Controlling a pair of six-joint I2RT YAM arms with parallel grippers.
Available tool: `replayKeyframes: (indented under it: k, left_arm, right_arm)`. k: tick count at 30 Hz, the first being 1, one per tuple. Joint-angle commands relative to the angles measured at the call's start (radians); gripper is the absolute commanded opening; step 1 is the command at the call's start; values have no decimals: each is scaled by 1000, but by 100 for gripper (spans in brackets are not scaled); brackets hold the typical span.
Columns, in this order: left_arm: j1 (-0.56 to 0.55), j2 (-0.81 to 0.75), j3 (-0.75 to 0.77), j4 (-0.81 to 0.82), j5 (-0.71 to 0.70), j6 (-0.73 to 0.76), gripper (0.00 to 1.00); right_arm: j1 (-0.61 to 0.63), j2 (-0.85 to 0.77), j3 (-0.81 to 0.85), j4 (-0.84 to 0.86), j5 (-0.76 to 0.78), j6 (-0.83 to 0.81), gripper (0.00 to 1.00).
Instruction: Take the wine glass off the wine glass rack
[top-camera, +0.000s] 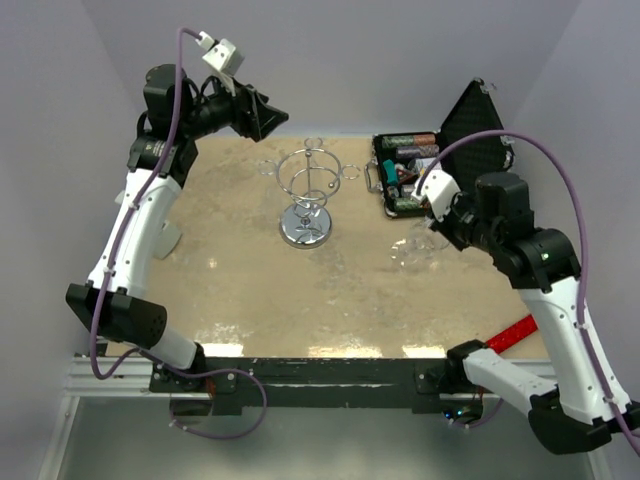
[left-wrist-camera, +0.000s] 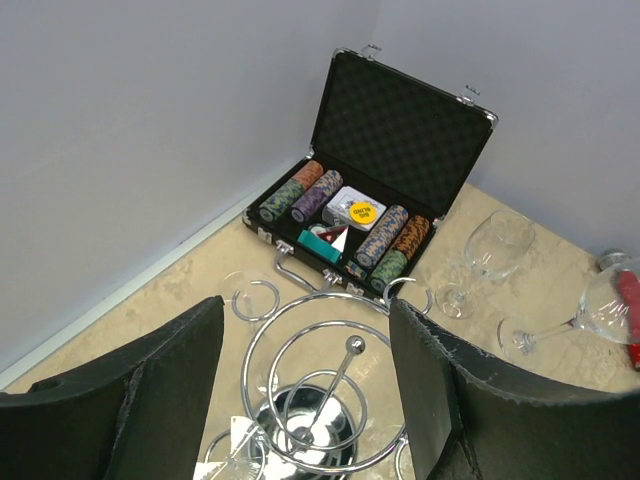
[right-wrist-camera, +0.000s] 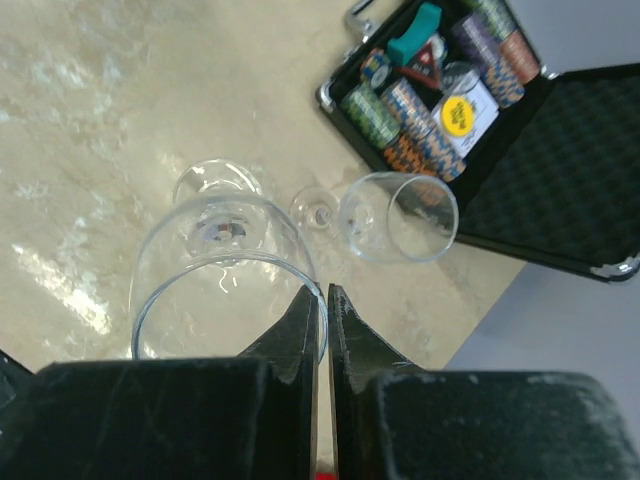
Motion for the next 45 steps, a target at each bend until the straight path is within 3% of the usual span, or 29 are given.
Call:
replayKeyframes:
  k: [1, 13, 22, 34, 35, 39, 45]
  left_arm:
    - [7, -42, 0, 26, -10, 21, 72]
    - [7, -36, -24, 26, -13, 23, 72]
    - [7, -42, -58, 34, -8, 15, 72]
    - [7, -59, -84, 5, -30, 53, 73]
    - [7, -61, -84, -9, -36, 73, 73]
    - [18, -102, -93, -115, -99, 202, 79]
    - [62, -238, -254, -247, -165, 420, 84]
  right_arm:
    - [-5, -5, -83, 40, 54, -70, 0]
    - [-6, 8, -205, 37, 134, -18, 0]
    - [-23, 25, -287, 90, 1, 67, 0]
    - [-32, -3, -356, 120, 59, 87, 0]
    - [-32, -2, -351, 117, 60, 87, 3]
    - [-34, 6, -279, 101, 59, 85, 30]
    - [-32, 28, -150, 48, 4, 67, 46]
